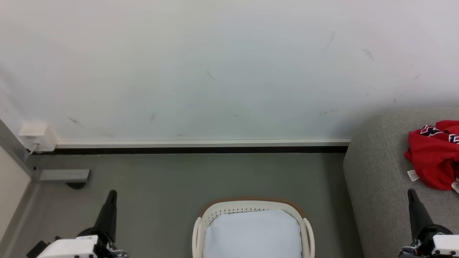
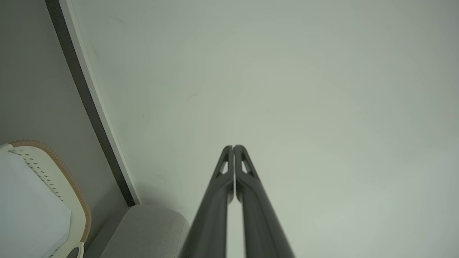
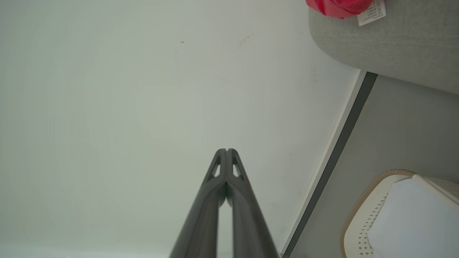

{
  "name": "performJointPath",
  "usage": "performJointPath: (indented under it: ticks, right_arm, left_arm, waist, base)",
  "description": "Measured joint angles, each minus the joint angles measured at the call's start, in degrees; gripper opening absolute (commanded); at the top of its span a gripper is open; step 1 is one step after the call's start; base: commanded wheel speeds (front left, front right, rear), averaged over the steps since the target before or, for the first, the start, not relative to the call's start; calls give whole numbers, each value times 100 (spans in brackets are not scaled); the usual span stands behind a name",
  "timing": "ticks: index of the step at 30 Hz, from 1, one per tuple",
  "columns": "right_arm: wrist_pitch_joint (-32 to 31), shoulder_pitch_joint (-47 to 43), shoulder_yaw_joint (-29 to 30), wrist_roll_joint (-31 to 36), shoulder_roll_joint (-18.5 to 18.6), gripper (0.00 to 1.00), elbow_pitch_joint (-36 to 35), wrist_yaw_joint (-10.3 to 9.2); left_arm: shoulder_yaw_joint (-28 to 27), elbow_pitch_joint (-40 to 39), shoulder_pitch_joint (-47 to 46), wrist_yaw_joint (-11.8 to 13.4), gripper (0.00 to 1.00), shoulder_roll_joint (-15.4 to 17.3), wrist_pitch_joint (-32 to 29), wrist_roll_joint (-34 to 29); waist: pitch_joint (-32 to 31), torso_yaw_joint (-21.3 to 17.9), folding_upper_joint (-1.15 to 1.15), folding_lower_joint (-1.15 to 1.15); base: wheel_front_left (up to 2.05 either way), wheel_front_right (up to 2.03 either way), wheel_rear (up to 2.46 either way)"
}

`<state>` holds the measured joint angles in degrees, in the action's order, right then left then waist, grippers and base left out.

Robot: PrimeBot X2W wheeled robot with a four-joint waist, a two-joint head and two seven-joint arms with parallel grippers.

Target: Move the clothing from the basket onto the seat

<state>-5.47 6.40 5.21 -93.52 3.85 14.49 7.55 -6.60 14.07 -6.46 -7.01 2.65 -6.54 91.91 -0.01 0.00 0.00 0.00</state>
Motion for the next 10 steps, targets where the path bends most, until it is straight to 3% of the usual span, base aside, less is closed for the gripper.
performJointPath:
  ticks: [10]
  right_arm:
    - [-1, 0, 5, 1, -2, 0, 0, 0]
  left_arm:
    - [0, 0, 0, 0, 0, 0, 0, 0]
  waist:
    - [0, 0, 0, 0]
  base:
    - [0, 0, 0]
